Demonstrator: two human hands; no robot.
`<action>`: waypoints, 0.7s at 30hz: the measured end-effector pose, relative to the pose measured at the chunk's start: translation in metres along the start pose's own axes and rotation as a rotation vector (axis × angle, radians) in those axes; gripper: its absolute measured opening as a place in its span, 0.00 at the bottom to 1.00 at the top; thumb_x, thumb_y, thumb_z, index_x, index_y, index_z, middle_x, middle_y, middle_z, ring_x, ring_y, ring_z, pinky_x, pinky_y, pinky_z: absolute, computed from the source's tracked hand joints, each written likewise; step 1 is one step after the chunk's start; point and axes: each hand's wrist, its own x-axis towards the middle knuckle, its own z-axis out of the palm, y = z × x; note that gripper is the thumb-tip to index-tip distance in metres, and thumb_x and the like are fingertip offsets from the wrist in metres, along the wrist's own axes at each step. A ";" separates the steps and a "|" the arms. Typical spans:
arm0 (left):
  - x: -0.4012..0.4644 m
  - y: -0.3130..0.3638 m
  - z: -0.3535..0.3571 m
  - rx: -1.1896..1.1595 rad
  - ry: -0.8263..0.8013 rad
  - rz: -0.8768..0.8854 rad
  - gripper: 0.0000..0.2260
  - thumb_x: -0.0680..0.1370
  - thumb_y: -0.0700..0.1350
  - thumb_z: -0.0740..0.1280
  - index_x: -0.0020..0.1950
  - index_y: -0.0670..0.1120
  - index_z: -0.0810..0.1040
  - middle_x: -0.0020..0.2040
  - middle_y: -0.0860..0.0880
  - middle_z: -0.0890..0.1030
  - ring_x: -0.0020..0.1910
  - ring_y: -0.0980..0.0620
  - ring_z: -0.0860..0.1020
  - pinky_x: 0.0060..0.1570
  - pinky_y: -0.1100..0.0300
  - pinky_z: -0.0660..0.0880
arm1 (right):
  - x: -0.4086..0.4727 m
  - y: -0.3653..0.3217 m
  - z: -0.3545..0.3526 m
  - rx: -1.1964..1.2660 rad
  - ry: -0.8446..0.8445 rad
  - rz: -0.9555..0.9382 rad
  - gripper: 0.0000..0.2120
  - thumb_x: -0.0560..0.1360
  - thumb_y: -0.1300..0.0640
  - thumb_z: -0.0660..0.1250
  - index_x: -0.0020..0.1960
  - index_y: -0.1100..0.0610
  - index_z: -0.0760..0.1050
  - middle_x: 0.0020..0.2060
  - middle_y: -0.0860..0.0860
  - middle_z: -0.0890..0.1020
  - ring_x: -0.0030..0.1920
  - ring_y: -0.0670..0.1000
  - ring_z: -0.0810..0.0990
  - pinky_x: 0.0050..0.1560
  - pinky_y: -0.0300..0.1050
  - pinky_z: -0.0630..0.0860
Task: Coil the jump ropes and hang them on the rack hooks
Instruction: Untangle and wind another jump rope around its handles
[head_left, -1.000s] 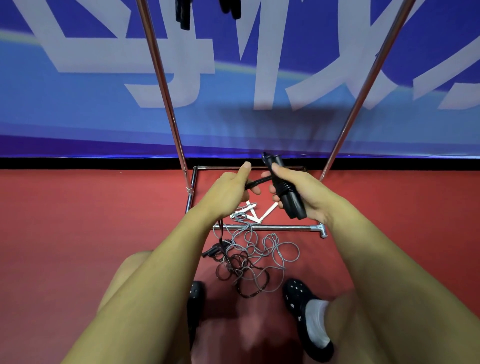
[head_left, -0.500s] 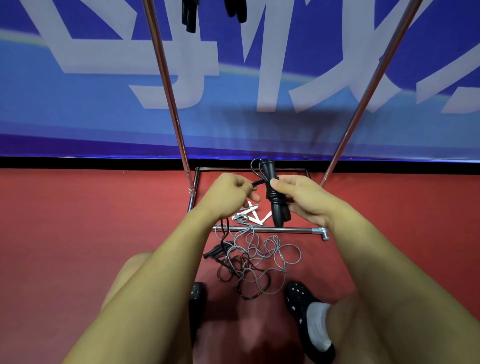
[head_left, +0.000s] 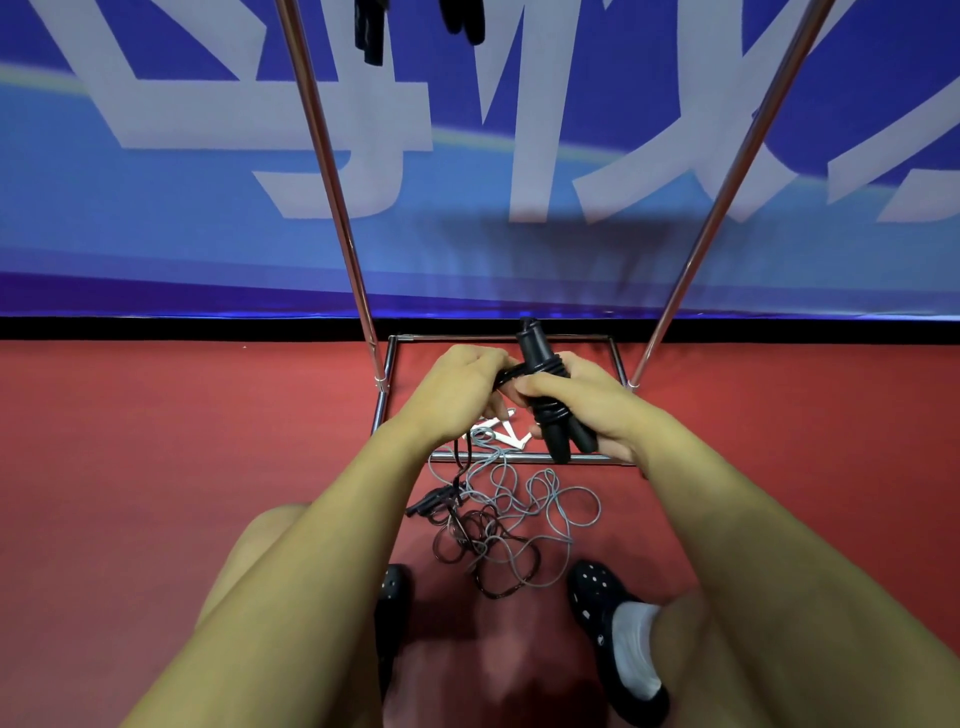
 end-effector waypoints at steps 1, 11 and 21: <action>0.001 0.000 0.000 -0.018 -0.002 -0.014 0.18 0.81 0.41 0.55 0.48 0.39 0.84 0.37 0.45 0.85 0.34 0.48 0.80 0.41 0.54 0.76 | 0.000 0.001 0.001 0.007 -0.003 0.012 0.13 0.77 0.63 0.72 0.58 0.58 0.71 0.44 0.54 0.82 0.38 0.47 0.82 0.37 0.44 0.80; -0.001 0.002 -0.001 -0.129 -0.101 -0.272 0.19 0.85 0.43 0.50 0.56 0.32 0.75 0.42 0.32 0.83 0.35 0.39 0.82 0.40 0.54 0.81 | 0.007 0.003 -0.005 -0.104 0.087 -0.120 0.08 0.77 0.62 0.73 0.56 0.60 0.81 0.42 0.54 0.87 0.33 0.49 0.81 0.36 0.42 0.75; -0.001 -0.003 0.001 -0.227 -0.310 -0.296 0.29 0.86 0.53 0.46 0.39 0.39 0.78 0.30 0.39 0.82 0.25 0.46 0.78 0.27 0.60 0.68 | 0.007 -0.005 -0.016 0.262 0.131 -0.214 0.08 0.79 0.63 0.70 0.57 0.61 0.80 0.35 0.52 0.82 0.41 0.53 0.84 0.46 0.48 0.82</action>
